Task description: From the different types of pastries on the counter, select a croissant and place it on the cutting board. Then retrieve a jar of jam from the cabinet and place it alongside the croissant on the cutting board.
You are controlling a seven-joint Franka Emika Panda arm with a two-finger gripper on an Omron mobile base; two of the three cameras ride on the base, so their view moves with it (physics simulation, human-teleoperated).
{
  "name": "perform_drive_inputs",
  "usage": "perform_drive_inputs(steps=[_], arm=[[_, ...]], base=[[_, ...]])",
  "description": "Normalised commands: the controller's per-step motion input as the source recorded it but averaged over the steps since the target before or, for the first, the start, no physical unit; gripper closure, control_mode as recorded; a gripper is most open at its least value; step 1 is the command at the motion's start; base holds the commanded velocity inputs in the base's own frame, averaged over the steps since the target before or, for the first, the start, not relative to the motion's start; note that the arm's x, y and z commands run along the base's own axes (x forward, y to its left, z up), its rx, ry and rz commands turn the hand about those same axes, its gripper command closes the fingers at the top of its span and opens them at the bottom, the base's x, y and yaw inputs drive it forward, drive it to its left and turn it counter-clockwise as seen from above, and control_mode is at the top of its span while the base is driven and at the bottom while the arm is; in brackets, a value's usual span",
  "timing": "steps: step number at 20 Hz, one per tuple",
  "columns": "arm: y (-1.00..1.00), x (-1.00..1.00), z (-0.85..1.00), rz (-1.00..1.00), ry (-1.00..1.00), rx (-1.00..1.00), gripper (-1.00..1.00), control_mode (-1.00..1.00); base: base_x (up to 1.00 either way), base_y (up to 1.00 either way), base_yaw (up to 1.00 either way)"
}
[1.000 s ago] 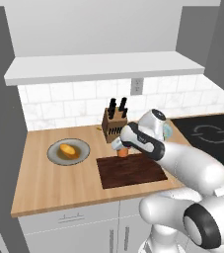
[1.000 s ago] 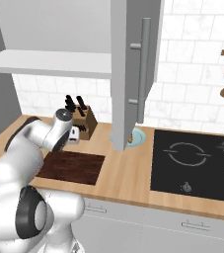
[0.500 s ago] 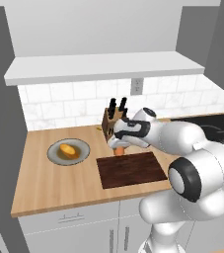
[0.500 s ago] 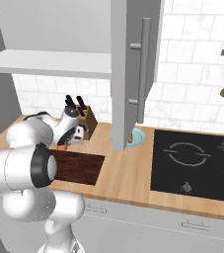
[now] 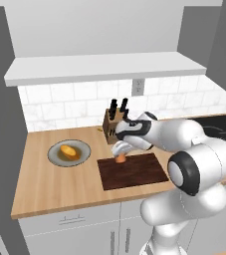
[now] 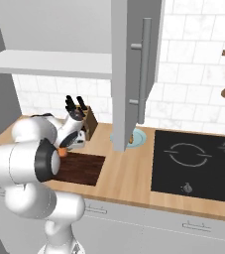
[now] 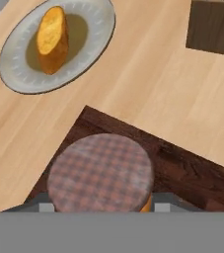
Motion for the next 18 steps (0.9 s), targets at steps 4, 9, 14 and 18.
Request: perform_drive_inputs(steps=[4,9,14,18], arm=[[0.23,0.0,-0.37,0.18,-0.08,0.0,1.0,-1.0],[0.25,0.0,-0.37,0.18,-0.17,-0.03,1.0,-1.0],[0.04,-0.09,-0.36,0.11,-0.15,0.0,1.0,-1.0],[0.0,-0.14,-0.4,0.03,-0.06,0.0,1.0,-1.0]], base=[[0.0,0.0,0.0],[0.0,0.0,0.0],[0.0,0.0,0.0],[0.0,0.0,0.0]])
